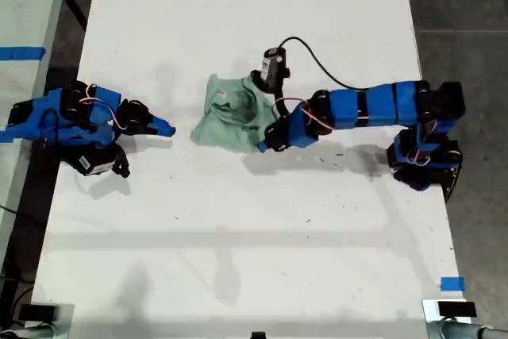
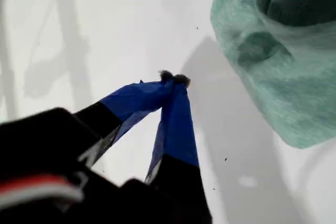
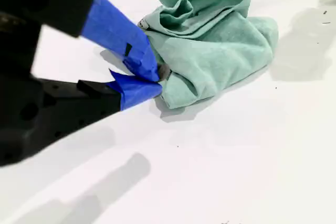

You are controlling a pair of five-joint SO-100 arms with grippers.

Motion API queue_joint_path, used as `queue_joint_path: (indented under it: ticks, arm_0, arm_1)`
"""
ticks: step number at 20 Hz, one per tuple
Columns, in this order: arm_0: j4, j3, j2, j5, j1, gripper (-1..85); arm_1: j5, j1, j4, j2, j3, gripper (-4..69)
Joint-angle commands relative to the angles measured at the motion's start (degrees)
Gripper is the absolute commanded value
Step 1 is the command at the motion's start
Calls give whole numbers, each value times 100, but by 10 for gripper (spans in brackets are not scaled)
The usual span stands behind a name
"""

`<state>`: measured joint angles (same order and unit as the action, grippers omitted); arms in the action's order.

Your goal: Fold tshirt

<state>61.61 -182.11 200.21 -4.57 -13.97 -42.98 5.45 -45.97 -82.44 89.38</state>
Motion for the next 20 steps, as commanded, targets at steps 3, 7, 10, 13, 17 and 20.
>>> queue_joint_path:
  ticks: [3, 7, 10, 13, 17, 20]
  arm_0:
    - [-44, -62, 606, -44, 105, 1]
    - [-44, -62, 606, -35, 105, 1]
    - [-44, -62, 606, -35, 114, 1]
    - [-44, -62, 606, -35, 123, 1]
    - [-44, -70, 606, -35, 123, 1]
    - [-44, -70, 606, -35, 141, 1]
  arm_1:
    - [-149, -35, -193, 325, -809, -13]
    - [-360, 193, -176, 554, -870, -13]
    - [-729, 589, -290, 976, -1301, -13]
    - [-1336, 1274, -580, 1485, -2250, -13]
    - [-2241, 2531, -694, 1573, -3463, -13]
    - [-2514, 3384, -896, 976, -3551, -13]
